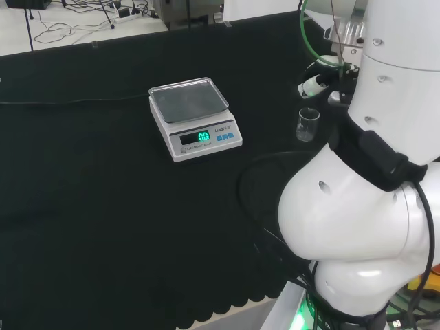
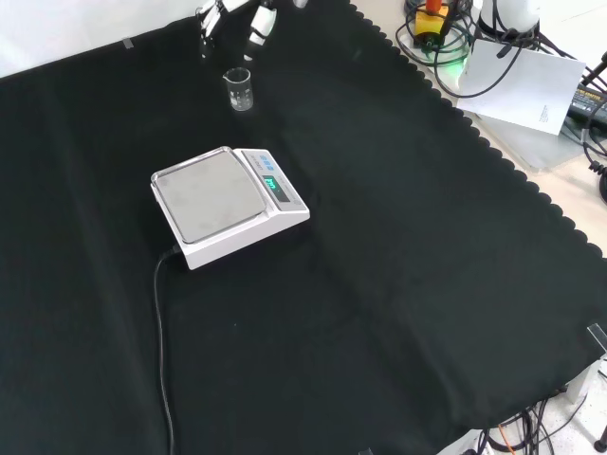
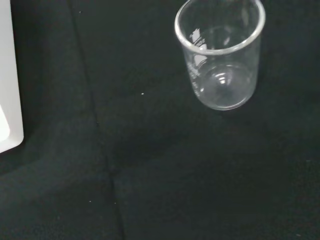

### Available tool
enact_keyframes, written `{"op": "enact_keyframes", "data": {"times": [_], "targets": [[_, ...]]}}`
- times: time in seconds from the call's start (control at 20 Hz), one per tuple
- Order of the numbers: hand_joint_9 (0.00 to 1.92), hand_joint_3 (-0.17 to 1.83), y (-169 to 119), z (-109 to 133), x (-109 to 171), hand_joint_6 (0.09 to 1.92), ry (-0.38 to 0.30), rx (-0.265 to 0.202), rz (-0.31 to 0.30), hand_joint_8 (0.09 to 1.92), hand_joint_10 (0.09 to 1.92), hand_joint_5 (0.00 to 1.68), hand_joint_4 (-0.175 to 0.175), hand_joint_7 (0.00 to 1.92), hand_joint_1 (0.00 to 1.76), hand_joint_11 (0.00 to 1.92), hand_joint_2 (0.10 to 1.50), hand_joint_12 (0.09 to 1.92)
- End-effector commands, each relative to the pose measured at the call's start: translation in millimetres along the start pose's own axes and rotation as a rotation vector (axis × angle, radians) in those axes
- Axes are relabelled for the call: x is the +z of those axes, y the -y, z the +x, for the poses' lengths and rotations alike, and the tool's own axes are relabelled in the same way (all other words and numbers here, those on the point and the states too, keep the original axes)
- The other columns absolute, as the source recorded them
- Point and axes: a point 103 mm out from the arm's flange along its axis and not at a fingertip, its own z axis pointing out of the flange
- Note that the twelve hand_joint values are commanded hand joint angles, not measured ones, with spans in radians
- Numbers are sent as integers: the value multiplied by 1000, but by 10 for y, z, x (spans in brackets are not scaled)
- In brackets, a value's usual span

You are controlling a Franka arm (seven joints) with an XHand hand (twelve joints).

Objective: Pick up the beaker.

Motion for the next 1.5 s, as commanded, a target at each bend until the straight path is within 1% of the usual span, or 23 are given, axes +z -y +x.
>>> {"op": "enact_keyframes", "data": {"times": [0.05,0.35,0.6,0.85,0.95,1.15,1.25,1.35,1.4,1.45,1.5], "targets": [[344,-150,-186,64,217,165,-55,-41,25,651,809,476,2,270,644,0,1068,1336],[342,-157,-257,103,396,162,-55,-41,71,656,814,477,0,267,646,0,1071,1353],[336,-166,-278,63,487,158,-53,-20,108,661,818,477,-1,262,651,0,1075,1372],[252,-175,-284,44,534,147,-29,-5,157,672,831,466,-3,222,675,0,1067,1425],[209,-175,-289,28,552,138,-25,1,167,681,843,457,-3,193,698,0,1061,1460],[183,-175,-315,-1,610,130,-21,8,193,692,853,449,-5,169,742,16,1057,1510],[194,-175,-335,-3,641,154,0,6,210,700,859,494,-17,160,805,134,1064,1481],[255,-175,-349,-6,663,326,23,8,216,712,842,615,-47,153,916,317,1084,1398],[293,-175,-353,-5,666,437,42,4,207,723,832,648,-62,154,975,422,1096,1350],[339,-175,-356,1,665,530,61,4,198,737,825,672,-78,161,1042,525,1112,1299],[423,-175,-361,6,659,614,90,5,187,759,814,699,-116,178,1134,664,1135,1205]]}}
